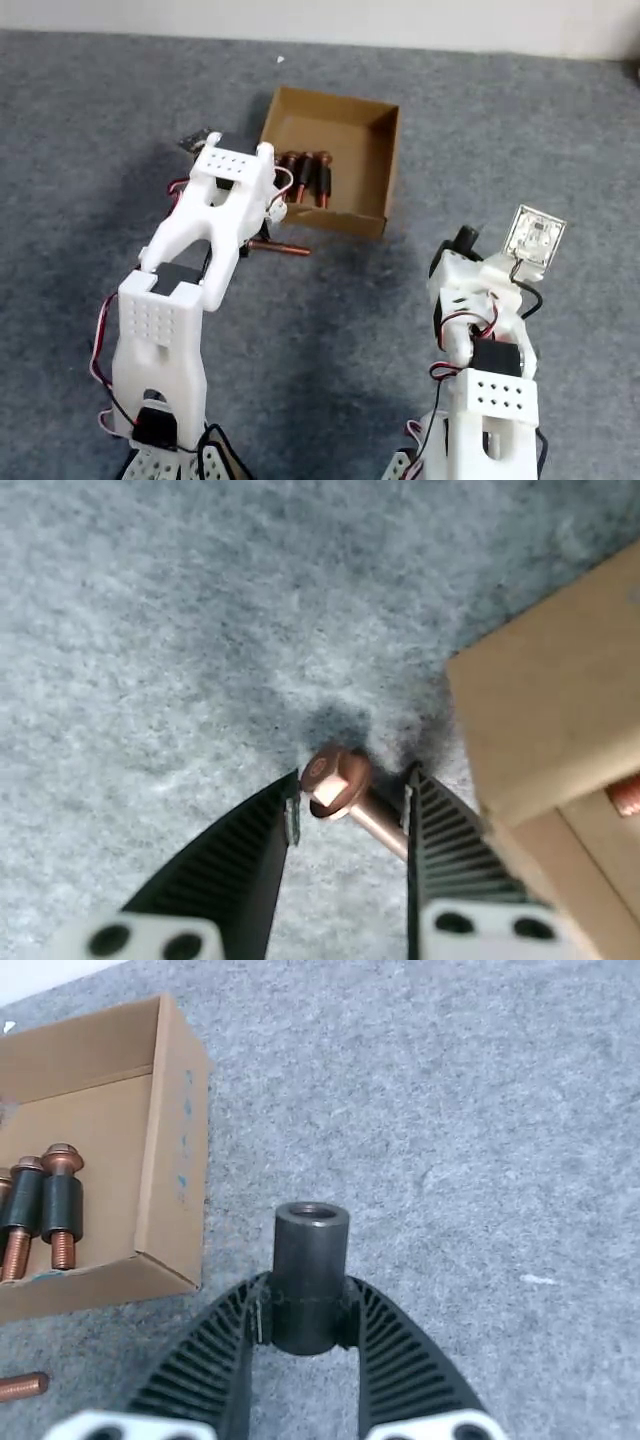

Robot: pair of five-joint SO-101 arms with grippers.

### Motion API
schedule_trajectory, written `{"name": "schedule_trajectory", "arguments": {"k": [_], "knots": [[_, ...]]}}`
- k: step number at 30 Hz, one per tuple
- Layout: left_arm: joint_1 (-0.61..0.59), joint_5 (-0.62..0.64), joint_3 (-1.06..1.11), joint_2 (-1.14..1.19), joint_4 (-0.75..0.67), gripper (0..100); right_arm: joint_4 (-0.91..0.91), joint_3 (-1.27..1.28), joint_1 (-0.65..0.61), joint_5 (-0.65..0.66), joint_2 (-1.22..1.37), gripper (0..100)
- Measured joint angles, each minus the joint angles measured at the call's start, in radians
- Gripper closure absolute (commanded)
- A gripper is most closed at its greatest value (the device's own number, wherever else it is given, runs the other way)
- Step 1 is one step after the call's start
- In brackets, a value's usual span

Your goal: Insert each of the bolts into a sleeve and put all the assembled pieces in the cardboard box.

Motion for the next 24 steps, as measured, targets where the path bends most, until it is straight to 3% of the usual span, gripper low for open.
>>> {"name": "schedule_trajectory", "arguments": {"k": [5,16,24], "knots": [[-0.015,-0.071,0.000,0.002,0.011,99,0.000,0.000,0.000,0.000,0.000,99.3],[-0.015,-0.140,-0.002,0.011,0.038,99,0.000,0.000,0.000,0.000,0.000,99.3],[-0.051,-0.298,-0.160,0.021,0.224,99,0.000,0.000,0.000,0.000,0.000,99.3]]}}
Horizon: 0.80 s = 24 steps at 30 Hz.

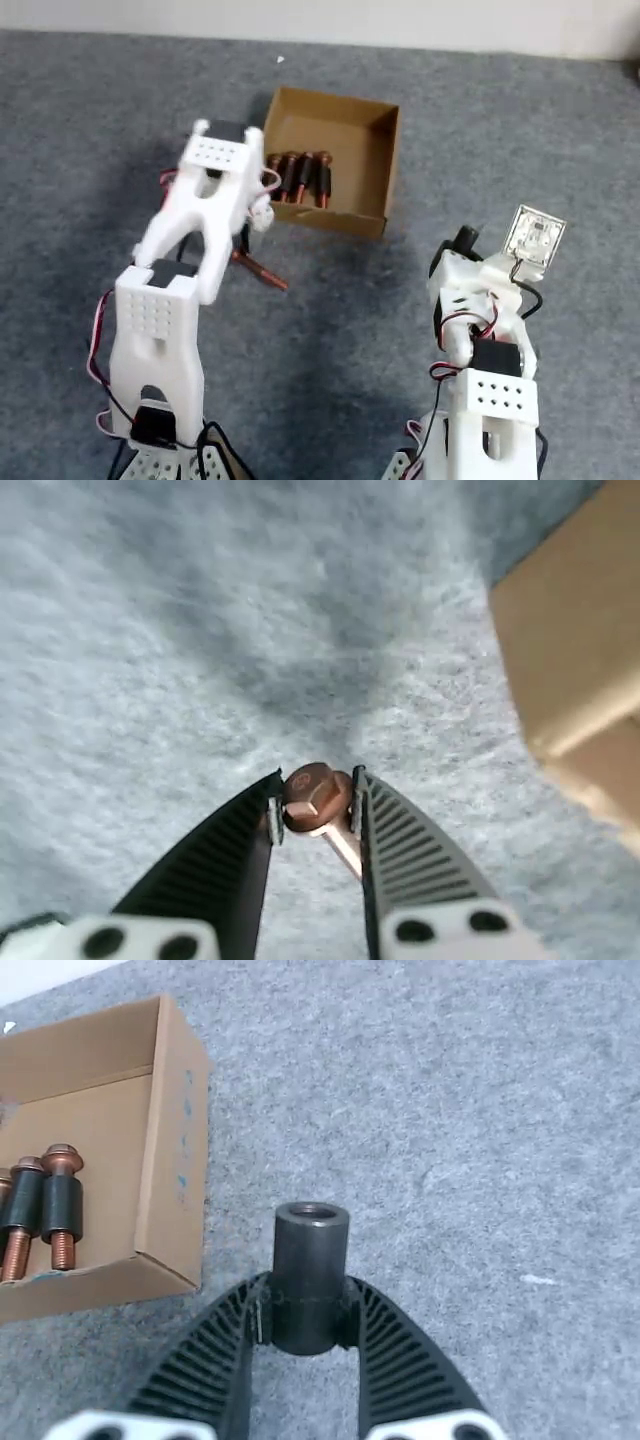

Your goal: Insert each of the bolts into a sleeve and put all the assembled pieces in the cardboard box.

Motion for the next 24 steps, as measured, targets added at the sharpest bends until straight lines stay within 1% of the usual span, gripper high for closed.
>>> {"name": "schedule_trajectory", "arguments": {"k": [3,6,9,15,17,19,24], "knots": [[-0.025,-0.063,-0.035,0.000,0.018,99,0.000,0.000,0.000,0.000,0.000,99.3],[-0.025,-0.104,-0.035,-0.038,0.026,99,0.000,0.000,0.000,0.041,0.000,99.3],[-0.023,-0.146,-0.008,-0.149,0.026,100,0.000,0.002,-0.002,0.069,-0.005,99.3],[-0.025,-0.298,0.078,-0.385,0.028,100,0.028,0.003,-0.060,0.077,-0.009,99.3],[-0.025,-0.348,0.097,-0.448,0.029,100,0.069,0.003,-0.092,0.084,-0.026,99.3],[-0.025,-0.393,0.112,-0.497,0.026,100,0.112,0.003,-0.133,0.135,-0.074,99.3],[-0.025,-0.503,0.157,-0.592,0.002,100,0.209,0.072,-0.262,0.253,-0.305,99.3]]}}
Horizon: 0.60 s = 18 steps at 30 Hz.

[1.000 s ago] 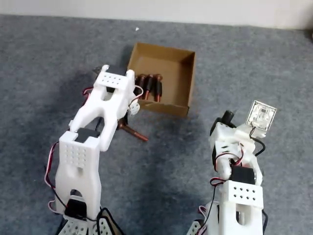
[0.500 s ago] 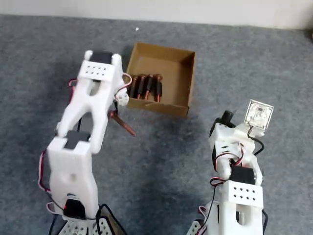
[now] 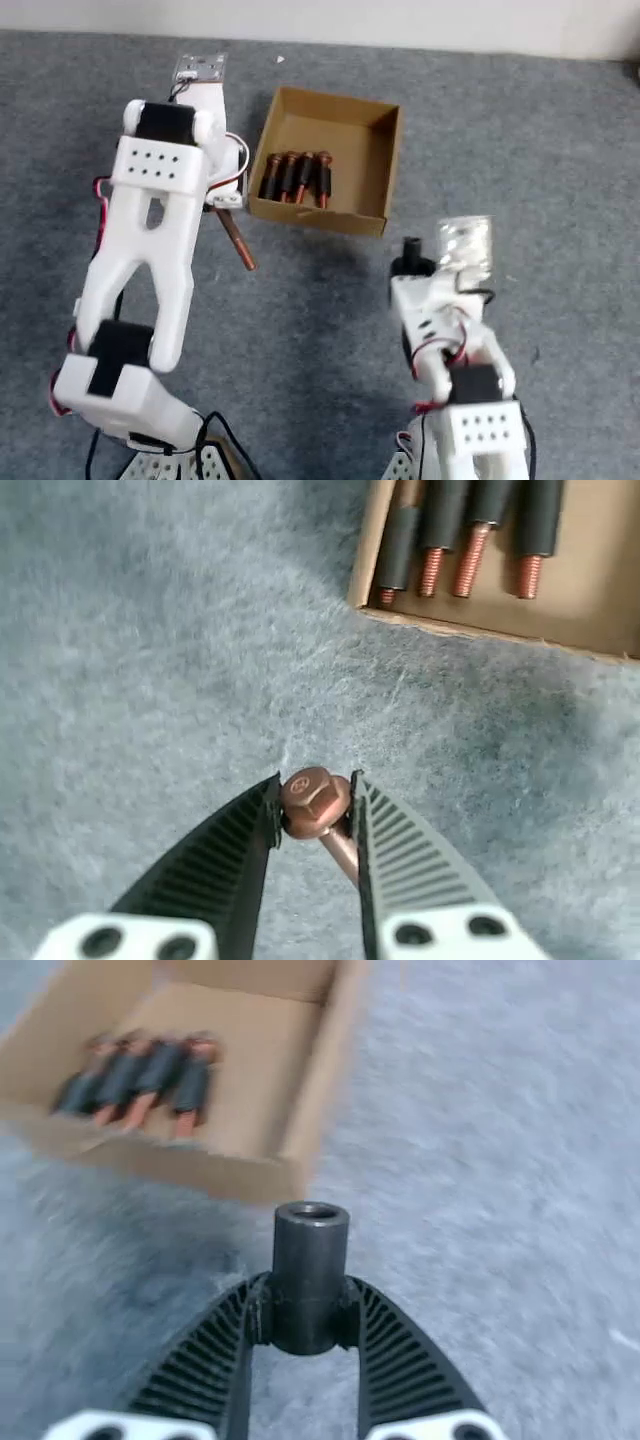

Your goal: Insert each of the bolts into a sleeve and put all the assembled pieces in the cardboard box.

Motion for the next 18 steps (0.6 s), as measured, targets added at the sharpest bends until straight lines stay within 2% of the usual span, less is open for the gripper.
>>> {"name": "schedule_trajectory", "arguments": {"k": [8,18], "knots": [[0.000,-0.160,0.063,-0.187,-0.008,100,0.107,0.112,-0.158,0.078,-0.400,99.3],[0.124,-0.315,0.164,-0.425,-0.035,100,0.112,0.118,-0.336,0.083,-0.422,99.3]]}}
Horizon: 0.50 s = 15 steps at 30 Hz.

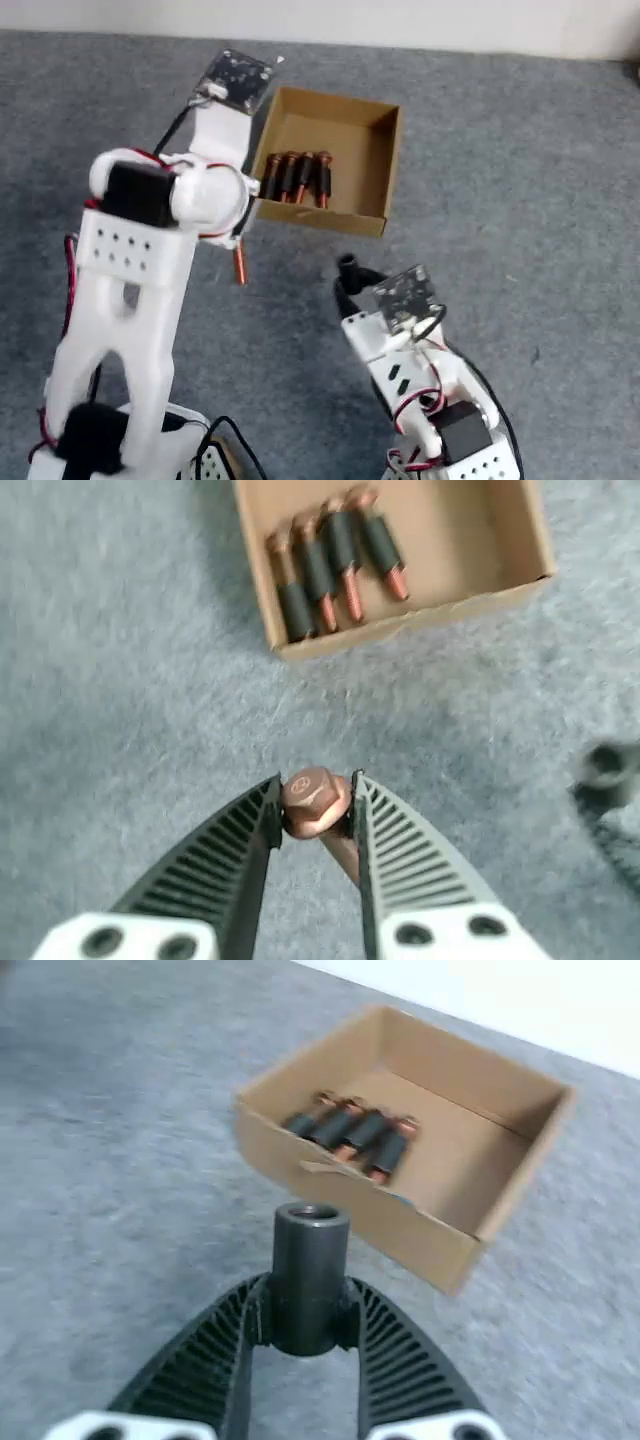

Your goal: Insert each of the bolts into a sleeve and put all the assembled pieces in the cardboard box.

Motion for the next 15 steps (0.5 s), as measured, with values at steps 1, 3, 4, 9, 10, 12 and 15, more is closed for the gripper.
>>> {"name": "schedule_trajectory", "arguments": {"k": [1,3,4,9,10,12,15], "knots": [[0.011,-0.002,0.017,-0.023,-0.020,100,0.000,0.000,-0.025,0.000,0.000,99.3],[0.025,-0.005,0.063,-0.071,-0.068,100,0.000,0.000,-0.069,0.000,0.000,99.3],[0.029,-0.005,0.089,-0.098,-0.095,100,0.000,0.000,-0.084,0.000,0.000,99.3],[0.058,-0.005,0.272,-0.238,-0.269,100,0.000,0.000,-0.141,0.000,-0.005,99.3],[0.068,-0.005,0.315,-0.267,-0.308,100,0.000,0.000,-0.149,0.000,-0.005,99.3],[0.084,-0.005,0.397,-0.325,-0.391,100,0.000,0.000,-0.158,0.000,-0.005,99.3],[0.115,-0.005,0.523,-0.420,-0.511,100,0.000,0.000,-0.163,0.000,-0.005,99.3]]}}
